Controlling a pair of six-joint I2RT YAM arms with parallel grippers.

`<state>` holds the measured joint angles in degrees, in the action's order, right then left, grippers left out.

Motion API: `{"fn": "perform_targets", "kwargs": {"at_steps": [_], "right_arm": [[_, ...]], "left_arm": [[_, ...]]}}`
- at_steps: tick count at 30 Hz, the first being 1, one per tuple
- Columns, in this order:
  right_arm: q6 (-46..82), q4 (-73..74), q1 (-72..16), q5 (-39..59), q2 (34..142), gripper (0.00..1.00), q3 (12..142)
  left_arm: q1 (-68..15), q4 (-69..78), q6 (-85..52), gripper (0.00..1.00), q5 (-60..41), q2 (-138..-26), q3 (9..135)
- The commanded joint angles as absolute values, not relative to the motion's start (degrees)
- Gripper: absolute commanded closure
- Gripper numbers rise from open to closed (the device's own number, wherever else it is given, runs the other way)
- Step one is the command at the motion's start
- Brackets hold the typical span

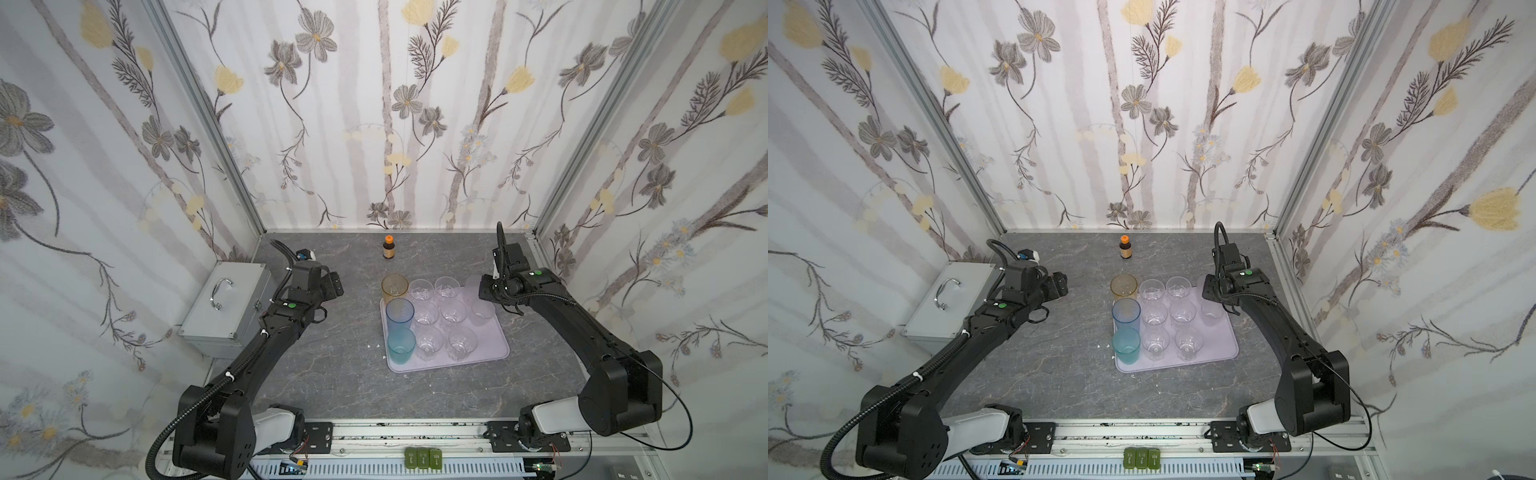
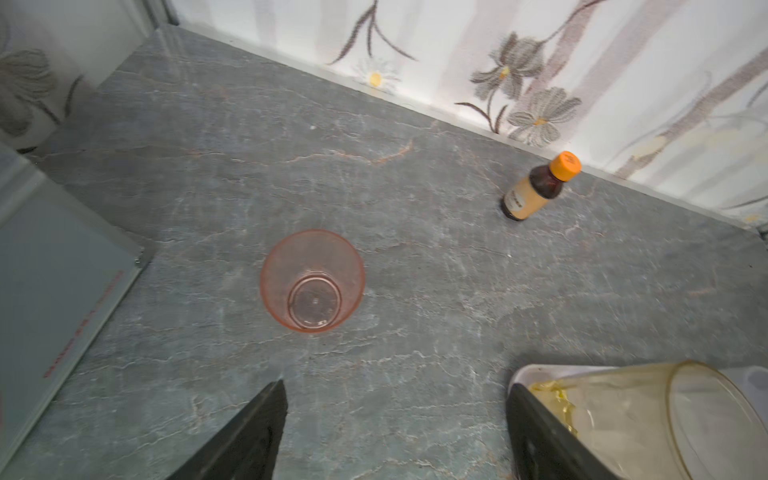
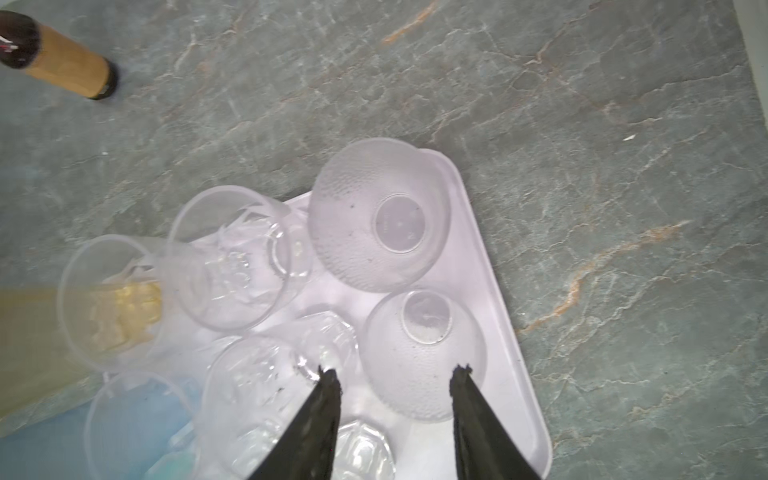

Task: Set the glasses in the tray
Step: 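Lift the right gripper away while left lowers over the pink cup, then close the left gripper on the pink cup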

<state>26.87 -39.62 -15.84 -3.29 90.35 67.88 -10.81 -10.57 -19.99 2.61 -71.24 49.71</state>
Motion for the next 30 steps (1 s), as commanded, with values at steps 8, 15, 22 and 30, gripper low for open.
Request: {"fn": "perform_targets", "kwargs": {"at_steps": [8,15,22,30], "right_arm": [[30.5,-32.1,-19.8,-2.3,92.6,0.53,69.2],[30.5,-30.2,-19.8,-3.3,89.9,0.52,67.1],[30.1,-29.8,-19.8,-5.6,88.4,0.52,65.4],[30.1,-29.2,-19.8,-5.8,88.2,0.52,64.7]], "left_arm": [[-0.7,-15.6,-15.0,0.3,-2.0,-82.4,59.3],[1.1,-15.7,-14.5,0.43,-5.5,-91.1,62.8],[1.1,-15.6,-13.3,0.51,-4.7,-97.0,64.8],[1.0,-15.5,-13.0,0.74,-3.4,-100.1,63.5]]}}
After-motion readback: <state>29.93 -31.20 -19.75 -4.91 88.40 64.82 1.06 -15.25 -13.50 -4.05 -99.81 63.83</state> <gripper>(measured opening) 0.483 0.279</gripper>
